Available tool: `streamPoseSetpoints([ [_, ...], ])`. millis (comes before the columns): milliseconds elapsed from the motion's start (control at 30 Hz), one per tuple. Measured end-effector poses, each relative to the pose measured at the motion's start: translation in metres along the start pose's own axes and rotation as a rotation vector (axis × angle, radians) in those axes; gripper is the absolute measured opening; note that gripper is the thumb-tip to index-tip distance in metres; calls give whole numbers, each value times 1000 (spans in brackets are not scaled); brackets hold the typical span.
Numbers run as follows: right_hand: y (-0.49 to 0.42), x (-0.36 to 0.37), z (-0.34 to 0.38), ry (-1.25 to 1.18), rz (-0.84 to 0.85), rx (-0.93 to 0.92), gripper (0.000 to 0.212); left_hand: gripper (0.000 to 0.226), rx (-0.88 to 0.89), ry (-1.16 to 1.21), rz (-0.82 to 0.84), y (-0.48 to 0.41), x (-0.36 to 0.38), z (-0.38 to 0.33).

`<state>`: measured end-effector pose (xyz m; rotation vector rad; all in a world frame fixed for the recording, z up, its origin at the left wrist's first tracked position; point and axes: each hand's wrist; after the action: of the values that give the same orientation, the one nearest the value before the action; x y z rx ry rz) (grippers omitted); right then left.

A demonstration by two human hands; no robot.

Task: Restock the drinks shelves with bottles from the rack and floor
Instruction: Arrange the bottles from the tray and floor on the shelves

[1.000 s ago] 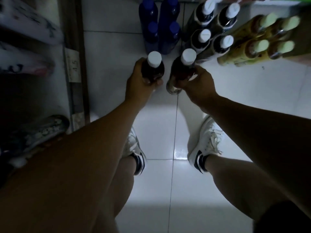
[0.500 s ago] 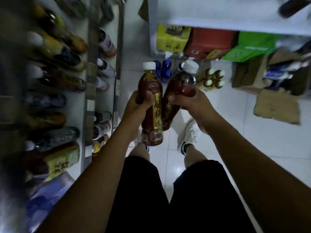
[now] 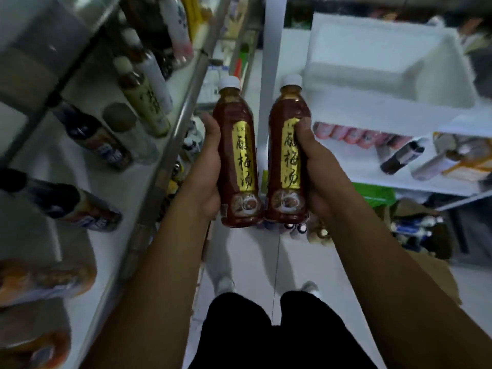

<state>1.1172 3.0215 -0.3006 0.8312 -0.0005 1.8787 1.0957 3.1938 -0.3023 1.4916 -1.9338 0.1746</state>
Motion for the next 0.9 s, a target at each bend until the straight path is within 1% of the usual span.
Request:
streamPoseSetpoints([
  [67, 0, 16, 20, 29, 50, -42, 74, 80, 14, 18, 20, -1, 11, -22],
  [100, -1, 23, 28, 40, 66, -58, 73, 79, 19, 13, 26, -1, 16, -31],
  [200, -3, 45, 50, 72, 81, -82, 82, 85, 63, -17, 29, 0, 22, -58],
  [300, -6, 66, 68, 107, 90, -101, 79, 88, 118, -47, 41, 3, 22, -84],
  [500, -20, 104, 99, 168, 142, -120, 62, 68, 154, 2, 33, 12, 14, -137],
  [633, -34, 125, 110, 180, 193, -132, 45, 45, 205, -27, 66, 16, 9, -171],
  [700, -40, 135, 114, 184, 239, -133, 37, 37, 201, -60, 48, 18, 10, -186],
  [833, -51, 145, 126, 181, 342, -134, 32, 32, 221, -102, -15, 20, 15, -207],
  [900, -57, 147, 134, 181, 371, -122, 37, 34, 247, -156, -74, 19, 17, -217],
])
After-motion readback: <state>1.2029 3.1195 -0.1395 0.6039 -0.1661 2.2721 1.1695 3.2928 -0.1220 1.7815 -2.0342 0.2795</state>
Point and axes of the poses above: each hand's wrist, its own y-axis away from the middle knuckle, its own x-axis out of the palm, z = x × y, and after that the axes turned 15 degrees about z, right-handed
